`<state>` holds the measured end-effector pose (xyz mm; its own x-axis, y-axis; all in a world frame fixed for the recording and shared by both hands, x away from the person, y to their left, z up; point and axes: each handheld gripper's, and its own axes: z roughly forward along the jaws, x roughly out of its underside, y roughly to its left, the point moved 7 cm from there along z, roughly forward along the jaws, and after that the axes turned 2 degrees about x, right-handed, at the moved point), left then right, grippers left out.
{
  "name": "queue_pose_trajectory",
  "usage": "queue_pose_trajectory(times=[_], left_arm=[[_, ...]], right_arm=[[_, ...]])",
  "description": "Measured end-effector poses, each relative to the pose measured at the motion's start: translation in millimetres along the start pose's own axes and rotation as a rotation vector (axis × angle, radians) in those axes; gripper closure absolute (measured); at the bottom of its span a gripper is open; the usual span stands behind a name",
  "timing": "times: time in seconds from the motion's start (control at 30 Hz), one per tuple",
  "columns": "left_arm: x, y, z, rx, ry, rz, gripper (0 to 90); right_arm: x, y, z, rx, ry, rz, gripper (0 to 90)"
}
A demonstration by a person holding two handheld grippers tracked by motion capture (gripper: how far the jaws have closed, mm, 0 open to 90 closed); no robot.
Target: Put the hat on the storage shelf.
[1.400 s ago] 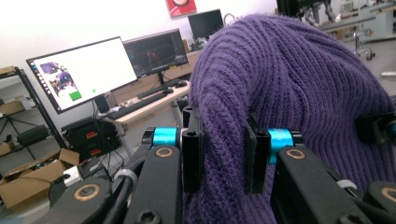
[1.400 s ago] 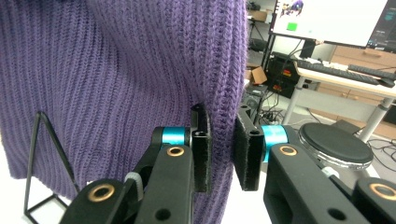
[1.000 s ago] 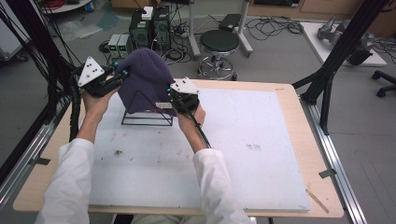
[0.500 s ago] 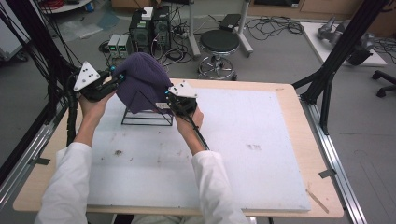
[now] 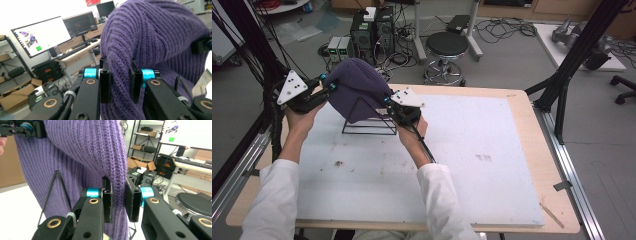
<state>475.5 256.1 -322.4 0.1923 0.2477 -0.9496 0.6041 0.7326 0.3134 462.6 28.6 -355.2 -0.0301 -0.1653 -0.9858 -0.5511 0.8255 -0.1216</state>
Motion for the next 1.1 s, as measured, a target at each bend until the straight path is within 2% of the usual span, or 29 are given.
queue_pose_trajectory(times=[0.27, 0.4, 0.5, 0.7, 0.8, 1.1], left_arm=[[10.4, 6.0, -9.2, -0.019, 0.003, -0.025, 76.7], [11.6, 7.1, -8.5, -0.023, 0.01, -0.019, 76.5], [11.7, 9.7, -8.6, -0.021, 0.022, -0.005, 76.5], [16.1, 12.8, -10.3, -0.009, 0.049, 0.0, 76.0], [21.1, 13.0, -10.0, -0.003, 0.067, -0.012, 74.9], [36.5, 3.4, -8.1, 0.021, 0.079, -0.046, 73.2]], right_arm=[[0.7, 9.6, 1.7, -0.024, -0.005, -0.005, 79.3], [1.5, 10.0, 3.2, -0.027, 0.004, 0.009, 79.3], [1.3, 11.0, 2.9, -0.045, 0.008, 0.04, 79.4], [3.8, 14.9, 3.8, -0.076, 0.046, 0.094, 79.3], [6.6, 17.0, 4.2, -0.089, 0.072, 0.108, 79.2], [25.8, 18.1, 10.2, -0.091, 0.165, 0.165, 78.3]])
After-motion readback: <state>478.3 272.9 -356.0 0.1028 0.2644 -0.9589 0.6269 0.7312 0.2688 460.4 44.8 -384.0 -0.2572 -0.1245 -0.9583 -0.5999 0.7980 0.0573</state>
